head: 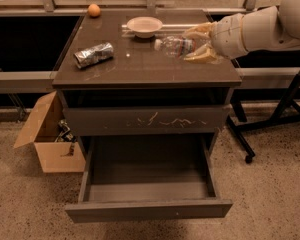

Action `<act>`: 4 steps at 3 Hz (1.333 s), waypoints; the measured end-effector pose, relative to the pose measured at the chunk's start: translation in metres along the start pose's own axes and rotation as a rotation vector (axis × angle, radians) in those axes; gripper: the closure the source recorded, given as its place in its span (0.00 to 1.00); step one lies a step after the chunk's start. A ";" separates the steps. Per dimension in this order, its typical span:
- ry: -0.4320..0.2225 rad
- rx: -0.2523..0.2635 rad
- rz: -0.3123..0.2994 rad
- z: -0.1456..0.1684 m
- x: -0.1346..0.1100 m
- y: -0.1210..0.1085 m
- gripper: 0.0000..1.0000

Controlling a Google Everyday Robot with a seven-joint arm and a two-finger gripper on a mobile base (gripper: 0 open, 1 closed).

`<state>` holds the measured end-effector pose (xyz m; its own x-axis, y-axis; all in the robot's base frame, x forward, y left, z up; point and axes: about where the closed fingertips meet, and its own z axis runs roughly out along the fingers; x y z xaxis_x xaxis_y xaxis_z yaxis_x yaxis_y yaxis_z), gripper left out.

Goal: Pick water bottle from middle drawer and place on counter

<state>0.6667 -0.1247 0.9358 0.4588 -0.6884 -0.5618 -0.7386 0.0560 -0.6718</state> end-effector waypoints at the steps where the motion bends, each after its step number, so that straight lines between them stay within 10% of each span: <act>1: 0.000 0.014 0.032 0.015 0.015 -0.025 1.00; 4: 0.125 -0.010 0.166 0.066 0.075 -0.067 0.38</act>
Offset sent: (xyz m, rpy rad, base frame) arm 0.1194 -0.0147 -0.0142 0.0115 0.1080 -0.1547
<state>0.7826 -0.1325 0.9069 0.2660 -0.7546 -0.5999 -0.8040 0.1697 -0.5699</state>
